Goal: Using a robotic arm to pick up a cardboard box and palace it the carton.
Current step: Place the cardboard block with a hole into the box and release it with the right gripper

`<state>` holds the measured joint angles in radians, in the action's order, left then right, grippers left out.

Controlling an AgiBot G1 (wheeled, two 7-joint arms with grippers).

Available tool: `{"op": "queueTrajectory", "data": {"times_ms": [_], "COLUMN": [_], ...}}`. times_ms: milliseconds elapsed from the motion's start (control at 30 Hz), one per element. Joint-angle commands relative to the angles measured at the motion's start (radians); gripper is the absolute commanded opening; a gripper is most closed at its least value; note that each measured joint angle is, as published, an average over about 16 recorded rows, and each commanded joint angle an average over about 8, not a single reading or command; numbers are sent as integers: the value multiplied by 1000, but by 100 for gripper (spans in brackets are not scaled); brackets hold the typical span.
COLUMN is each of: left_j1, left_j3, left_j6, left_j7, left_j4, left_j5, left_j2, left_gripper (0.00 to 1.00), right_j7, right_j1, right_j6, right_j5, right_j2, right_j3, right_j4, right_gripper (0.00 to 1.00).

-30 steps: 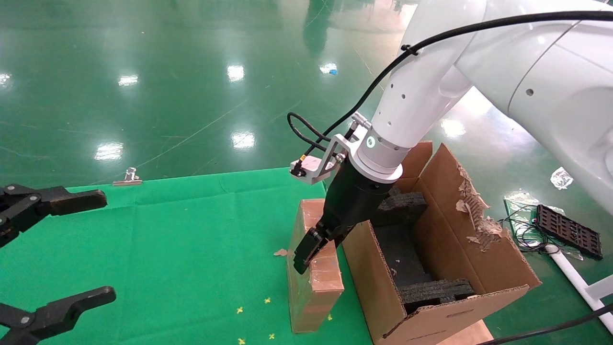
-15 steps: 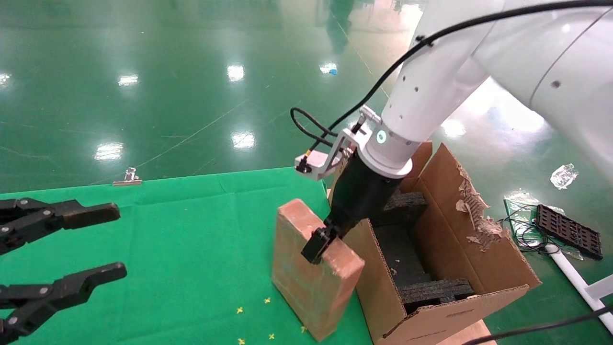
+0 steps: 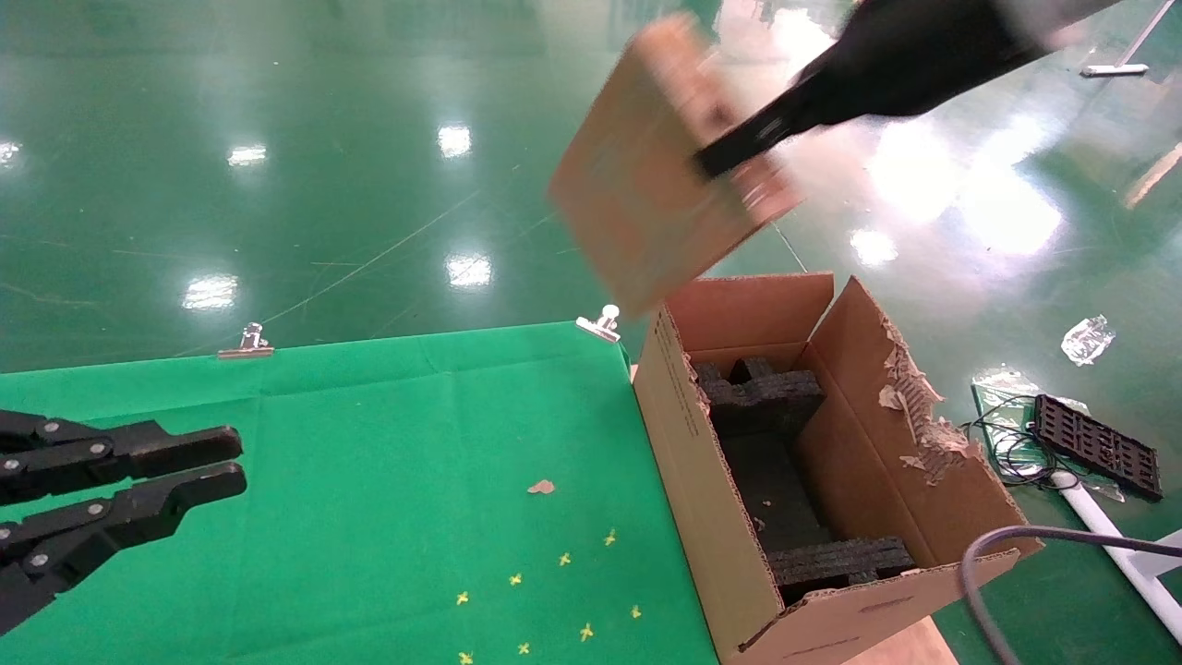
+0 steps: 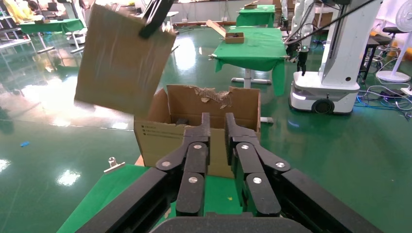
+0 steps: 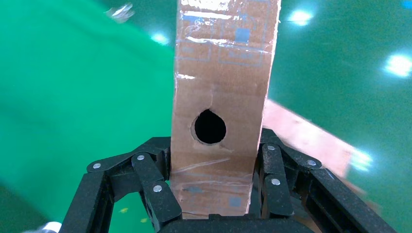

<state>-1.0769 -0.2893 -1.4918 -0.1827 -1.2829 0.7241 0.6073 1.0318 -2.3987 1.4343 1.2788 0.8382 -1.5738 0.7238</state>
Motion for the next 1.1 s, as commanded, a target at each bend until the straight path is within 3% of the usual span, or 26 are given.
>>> {"op": "queueTrajectory", "data": {"times_ms": [33, 133, 200, 400, 467, 1100], "left_j1": [0, 0, 0, 0, 0, 0], "left_j3": [0, 0, 0, -1, -1, -2], "left_j6": [0, 0, 0, 0, 0, 1], "left_j7": [0, 0, 0, 0, 0, 1], "left_j4": [0, 0, 0, 0, 0, 0], "left_j5": [0, 0, 0, -1, -1, -1], "left_j2": [0, 0, 0, 0, 0, -1], "left_gripper": [0, 0, 10, 85, 100, 100], "right_j7": [-22, -24, -24, -18, -15, 13], "right_j1": [-46, -73, -79, -49, -27, 221], "right_j6": [-13, -5, 2, 16, 15, -46], "right_j5": [14, 51, 73, 123, 134, 167], "right_j2": [-44, -79, -96, -129, -135, -109], "right_j3": [12, 0, -11, -49, -61, -130], "right_j4": [-13, -46, -67, -125, -142, -327], "right_gripper": [0, 0, 0, 0, 0, 0]}}
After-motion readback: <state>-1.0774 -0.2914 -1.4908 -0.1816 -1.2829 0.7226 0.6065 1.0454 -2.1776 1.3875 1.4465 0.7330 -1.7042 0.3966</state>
